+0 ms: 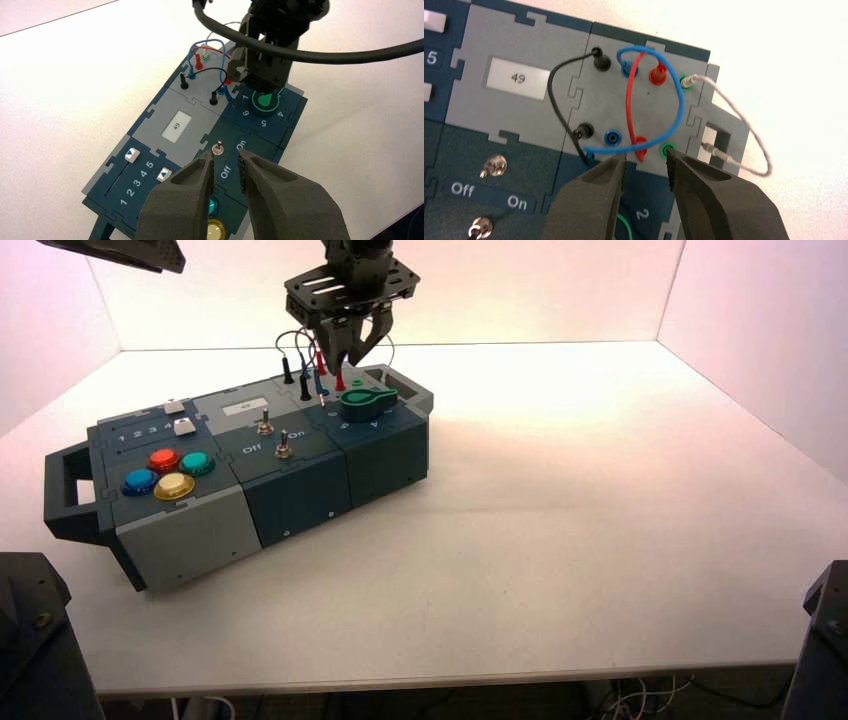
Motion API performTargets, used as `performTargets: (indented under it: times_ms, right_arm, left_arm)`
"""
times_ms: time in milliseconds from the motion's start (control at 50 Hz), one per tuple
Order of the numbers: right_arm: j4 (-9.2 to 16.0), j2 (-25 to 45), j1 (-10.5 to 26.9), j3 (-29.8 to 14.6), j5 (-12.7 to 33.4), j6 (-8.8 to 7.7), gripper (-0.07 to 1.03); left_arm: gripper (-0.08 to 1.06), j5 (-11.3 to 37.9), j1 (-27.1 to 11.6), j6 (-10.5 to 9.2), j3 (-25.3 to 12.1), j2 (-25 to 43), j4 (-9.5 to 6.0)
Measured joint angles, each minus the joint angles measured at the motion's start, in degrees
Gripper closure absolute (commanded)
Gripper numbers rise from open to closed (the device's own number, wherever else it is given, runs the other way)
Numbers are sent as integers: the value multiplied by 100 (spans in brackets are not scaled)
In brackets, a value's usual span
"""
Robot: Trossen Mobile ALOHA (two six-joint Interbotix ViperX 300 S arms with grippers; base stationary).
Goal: Pull the red wire.
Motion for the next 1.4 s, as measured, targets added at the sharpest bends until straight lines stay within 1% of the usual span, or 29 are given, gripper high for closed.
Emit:
performTargets:
  times_ms: [100,160,280,500,600,640,760,880,1040,1400]
  right_arm:
    - [-9,62,-9,-62,35,0,54]
    - [-9,97,0,-105,79,0,57]
    - [9,167,-9,-176,167,0,69]
    - [26,290,0,-325,343,0,77]
    - [35,325,0,-387,404,0,81]
    - [44,334,0,-404,431,0,86]
    - [62,352,9,-457,483,0,90]
    - [62,352,9,-457,492,0,96]
    - [53,352,9,-483,563,0,98]
    - [0,352,18,-519,624,0,98]
  left_arm:
    - [69,0,0,9,0,9,0]
    - [69,-9,0,9,0,9,0]
    - [69,0,0,9,0,9,0]
    - [69,0,0,9,0,9,0]
    - [69,-9,0,9,0,9,0]
    - [69,0,-9,9,0,9,0]
    - [69,0,0,18,0,9,0]
    - [69,0,0,18,0,9,0]
    - [69,0,0,18,0,9,0]
    - [69,0,0,18,0,9,0]
